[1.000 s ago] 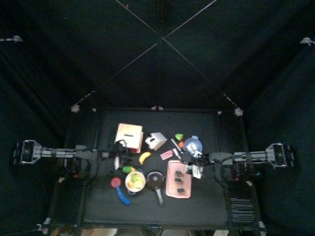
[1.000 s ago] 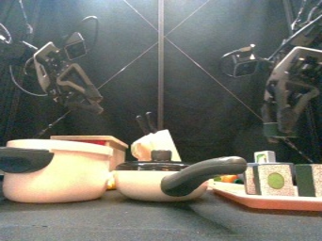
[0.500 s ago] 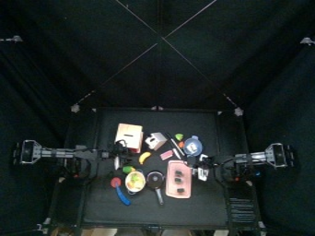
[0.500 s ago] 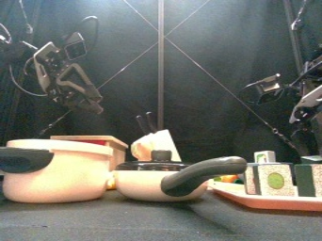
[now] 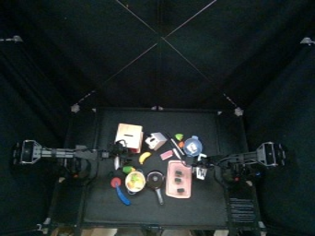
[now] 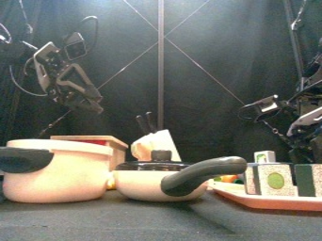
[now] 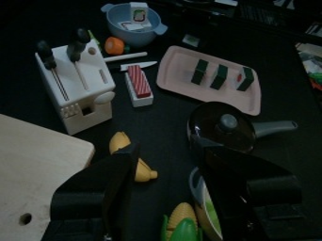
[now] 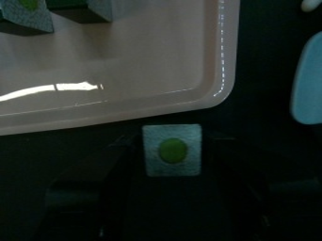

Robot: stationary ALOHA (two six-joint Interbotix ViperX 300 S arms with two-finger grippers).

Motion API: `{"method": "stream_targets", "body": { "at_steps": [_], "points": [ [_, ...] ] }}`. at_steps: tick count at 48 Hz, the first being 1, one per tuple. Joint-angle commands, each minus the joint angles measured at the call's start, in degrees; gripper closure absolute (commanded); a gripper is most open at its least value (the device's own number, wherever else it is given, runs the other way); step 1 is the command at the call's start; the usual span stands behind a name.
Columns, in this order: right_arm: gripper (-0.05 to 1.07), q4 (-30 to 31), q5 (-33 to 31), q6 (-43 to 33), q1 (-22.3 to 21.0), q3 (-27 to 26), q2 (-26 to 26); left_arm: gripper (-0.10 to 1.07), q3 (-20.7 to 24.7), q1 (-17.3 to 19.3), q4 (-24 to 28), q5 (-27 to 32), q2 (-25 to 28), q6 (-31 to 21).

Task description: Place sushi piece to right of plate

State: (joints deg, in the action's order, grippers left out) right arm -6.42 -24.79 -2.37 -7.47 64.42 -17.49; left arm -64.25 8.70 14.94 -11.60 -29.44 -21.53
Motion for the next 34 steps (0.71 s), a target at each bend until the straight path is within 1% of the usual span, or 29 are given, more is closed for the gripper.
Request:
{"method": "stream_targets", "body": {
  "at_steps": [1, 11, 24, 34],
  "points": [
    [0.01, 0.09, -0.26, 0.0, -0.62, -0.7, -1.58, 0.13, 0.79, 0.0, -0.09, -0.26, 0.0, 0.0],
    [0.0, 0.44, -0.7, 0.0, -0.62, -0.79, -4.22, 0.13, 0.88, 0.0, -0.09, -0.35, 0.0, 0.0],
    [0.0, 0.44, -0.79, 0.0, -0.26, -1.14, -4.57, 0.13, 0.79, -0.09, -0.09, -0.26, 0.0, 0.0],
    [0.0, 0.79, -2.9, 0.0, 0.0, -3.78, -5.89, 0.13, 0.97, 0.0, -0.18, -0.35, 0.0, 0.0]
  ]
}}
